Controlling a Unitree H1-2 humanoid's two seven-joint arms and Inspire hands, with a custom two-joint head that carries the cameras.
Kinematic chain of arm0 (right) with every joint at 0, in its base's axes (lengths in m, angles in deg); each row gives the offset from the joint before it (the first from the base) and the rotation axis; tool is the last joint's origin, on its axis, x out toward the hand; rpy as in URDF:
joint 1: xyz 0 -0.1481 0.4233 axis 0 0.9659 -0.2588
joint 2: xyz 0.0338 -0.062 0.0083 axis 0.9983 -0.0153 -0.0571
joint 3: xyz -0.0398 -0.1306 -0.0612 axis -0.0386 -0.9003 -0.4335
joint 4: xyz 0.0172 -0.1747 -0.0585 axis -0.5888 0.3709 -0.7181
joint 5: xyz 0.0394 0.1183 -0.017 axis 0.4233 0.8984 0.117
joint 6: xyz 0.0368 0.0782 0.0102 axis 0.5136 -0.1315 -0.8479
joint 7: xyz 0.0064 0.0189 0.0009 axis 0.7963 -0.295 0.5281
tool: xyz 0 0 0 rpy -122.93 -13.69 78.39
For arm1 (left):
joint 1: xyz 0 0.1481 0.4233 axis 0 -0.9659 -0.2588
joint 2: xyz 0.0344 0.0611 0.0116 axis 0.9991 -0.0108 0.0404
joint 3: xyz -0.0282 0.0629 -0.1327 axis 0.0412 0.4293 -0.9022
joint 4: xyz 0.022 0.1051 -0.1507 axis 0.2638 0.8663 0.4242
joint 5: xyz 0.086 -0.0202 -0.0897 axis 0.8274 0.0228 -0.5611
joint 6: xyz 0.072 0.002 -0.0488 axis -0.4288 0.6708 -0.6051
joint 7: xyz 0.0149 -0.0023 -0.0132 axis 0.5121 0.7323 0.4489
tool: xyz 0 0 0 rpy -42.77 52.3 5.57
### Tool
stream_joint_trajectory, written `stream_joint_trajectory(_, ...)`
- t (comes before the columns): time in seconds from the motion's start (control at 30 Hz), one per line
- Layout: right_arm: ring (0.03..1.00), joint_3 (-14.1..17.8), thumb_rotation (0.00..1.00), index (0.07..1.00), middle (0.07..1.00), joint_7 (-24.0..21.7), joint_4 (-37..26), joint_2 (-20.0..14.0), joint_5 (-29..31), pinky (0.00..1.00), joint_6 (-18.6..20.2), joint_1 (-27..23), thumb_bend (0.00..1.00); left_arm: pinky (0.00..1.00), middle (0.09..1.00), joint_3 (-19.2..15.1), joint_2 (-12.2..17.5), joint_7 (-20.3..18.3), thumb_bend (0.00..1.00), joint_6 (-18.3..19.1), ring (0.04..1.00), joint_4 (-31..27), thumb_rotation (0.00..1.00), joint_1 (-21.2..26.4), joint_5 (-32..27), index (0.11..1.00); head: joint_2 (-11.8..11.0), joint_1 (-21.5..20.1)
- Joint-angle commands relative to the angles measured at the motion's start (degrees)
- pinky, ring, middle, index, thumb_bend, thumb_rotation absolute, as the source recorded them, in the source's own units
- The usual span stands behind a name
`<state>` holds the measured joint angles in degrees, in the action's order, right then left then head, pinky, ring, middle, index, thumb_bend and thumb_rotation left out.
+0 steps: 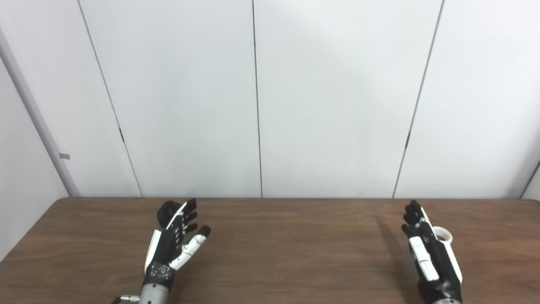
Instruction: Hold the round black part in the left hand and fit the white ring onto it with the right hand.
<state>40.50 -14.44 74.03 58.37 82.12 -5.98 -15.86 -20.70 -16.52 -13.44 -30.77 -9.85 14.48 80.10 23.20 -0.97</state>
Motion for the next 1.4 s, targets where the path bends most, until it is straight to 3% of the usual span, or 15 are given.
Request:
stream_joint_trajectory(0.0, 0.978, -0.1, 0.75, 0.965, 0.963, 0.2, 1.3, 0.9, 0.0, 0.98, 0.0, 2.9, 0.55, 0.85, 0.937, 0.5, -0.8, 0.2, 0.73, -0.4, 0.916, 3.6, 0.58, -4.3, 0.1, 0.933, 0.1, 0.0)
stream_joint_trajectory(0.57, 0.983, -0.2, 0.74, 0.97, 0.964, 0.3, 0.8, 1.0, 0.2, 0.98, 0.6, 2.9, 0.56, 0.84, 0.926, 0.7, -0.9, 0.7, 0.72, 0.0, 0.906, 2.6, 0.58, -4.5, 0.8, 0.919, 1.2, 0.4)
stream_joint_trajectory(0.73, 0.984, -0.1, 0.75, 0.97, 0.961, 0.0, 0.9, 0.7, 0.4, 0.98, 0.2, 2.9, 0.54, 0.83, 0.924, 2.0, -0.6, 2.2, 0.71, -1.9, 0.905, 1.4, 0.57, -5.0, 4.6, 0.921, 1.3, 2.4)
stream_joint_trajectory(0.9, 0.986, 0.0, 0.73, 0.979, 0.968, -1.1, 1.7, 0.2, 1.6, 1.0, -0.3, 2.7, 0.53, 0.78, 0.904, 3.6, 0.1, 8.1, 0.78, -5.2, 0.881, -0.1, 0.56, -5.5, 14.1, 0.911, 1.1, 4.4)
stream_joint_trajectory(1.07, 0.981, 0.2, 0.74, 0.972, 0.967, -1.6, 2.9, -0.1, 1.9, 0.99, -1.1, 2.5, 0.54, 0.78, 0.888, 4.9, 0.8, 14.2, 0.81, -7.0, 0.86, -1.0, 0.47, -5.1, 19.3, 0.888, 0.9, 5.8)
stream_joint_trajectory(1.1, 0.981, 0.1, 0.74, 0.971, 0.967, -1.6, 3.1, -0.3, 1.8, 0.99, -1.1, 2.5, 0.54, 0.78, 0.886, 5.9, 1.5, 16.5, 0.81, -7.0, 0.859, -1.1, 0.47, -4.8, 20.2, 0.887, 0.8, 6.3)
stream_joint_trajectory(1.17, 0.978, 0.1, 0.75, 0.97, 0.965, -1.8, 3.3, -0.4, 1.8, 0.98, -1.2, 2.5, 0.55, 0.76, 0.88, 8.8, 3.2, 21.8, 0.89, -7.0, 0.852, -1.2, 0.31, -4.1, 21.7, 0.875, 0.7, 6.9)
stream_joint_trajectory(1.37, 0.971, 0.3, 0.74, 0.967, 0.959, -2.3, 3.8, -0.7, 2.5, 0.97, -1.5, 2.5, 0.51, 0.75, 0.857, 17.3, 8.4, 38.4, 0.96, -7.0, 0.826, 1.1, 0.23, -1.5, 29.7, 0.844, 0.3, 9.1)
